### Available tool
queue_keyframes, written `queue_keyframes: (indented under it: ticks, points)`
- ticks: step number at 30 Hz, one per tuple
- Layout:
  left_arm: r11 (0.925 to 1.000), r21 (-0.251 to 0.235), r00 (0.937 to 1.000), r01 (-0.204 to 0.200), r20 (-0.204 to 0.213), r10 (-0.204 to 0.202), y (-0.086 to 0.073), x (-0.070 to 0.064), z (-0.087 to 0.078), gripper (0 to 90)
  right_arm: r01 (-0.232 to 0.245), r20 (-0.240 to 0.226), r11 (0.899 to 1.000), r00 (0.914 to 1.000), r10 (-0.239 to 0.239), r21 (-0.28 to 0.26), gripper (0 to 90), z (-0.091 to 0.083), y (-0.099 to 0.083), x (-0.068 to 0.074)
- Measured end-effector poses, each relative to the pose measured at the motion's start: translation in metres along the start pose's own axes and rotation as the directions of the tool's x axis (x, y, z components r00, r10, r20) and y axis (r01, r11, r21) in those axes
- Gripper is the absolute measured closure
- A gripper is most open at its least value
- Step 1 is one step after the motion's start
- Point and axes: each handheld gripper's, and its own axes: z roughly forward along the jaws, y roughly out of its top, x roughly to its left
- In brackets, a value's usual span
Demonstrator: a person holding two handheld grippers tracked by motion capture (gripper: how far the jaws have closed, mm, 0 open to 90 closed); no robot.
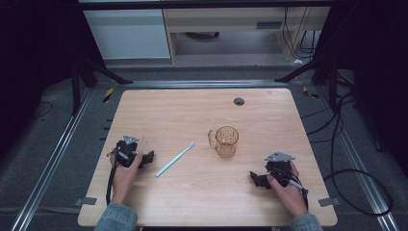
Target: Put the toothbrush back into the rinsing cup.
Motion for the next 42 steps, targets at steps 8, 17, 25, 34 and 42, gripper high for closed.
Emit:
queue_keyframes:
  ticks: [8, 17, 25, 34, 42]
  points:
    - [0.9932, -0.11, 0.9992, -0.039, -0.009, 0.038, 0.004, -0.006, -0.019, 4.4, 0.002, -0.001, 1.0, 1.0, -0.002, -0.002, 0.4, 0.0, 0.0, 0.0]
    - [0.9768, -0.175, 0.9918, -0.123, 0.011, 0.127, 0.018, -0.025, -0.058, 7.3, 0.0, 0.0, 1.0, 1.0, 0.0, 0.0, 0.4, 0.0, 0.0, 0.0]
    - [0.9696, -0.154, 0.9777, -0.19, 0.06, 0.201, 0.039, -0.048, -0.093, 10.0, 0.0, 0.0, 1.0, 1.0, 0.0, 0.001, 0.4, 0.0, 0.0, 0.0]
    - [0.9623, -0.011, 0.9565, -0.272, 0.107, 0.271, 0.058, -0.062, -0.082, 10.6, 0.006, 0.009, 1.0, 0.9999, -0.006, -0.003, 0.4, 0.001, 0.0, -0.001]
    - [0.918, 0.119, 0.9221, -0.378, 0.135, 0.363, 0.073, -0.088, -0.065, 11.8, 0.005, 0.01, 1.0, 0.9999, -0.005, -0.003, 0.4, 0.0, 0.0, -0.001]
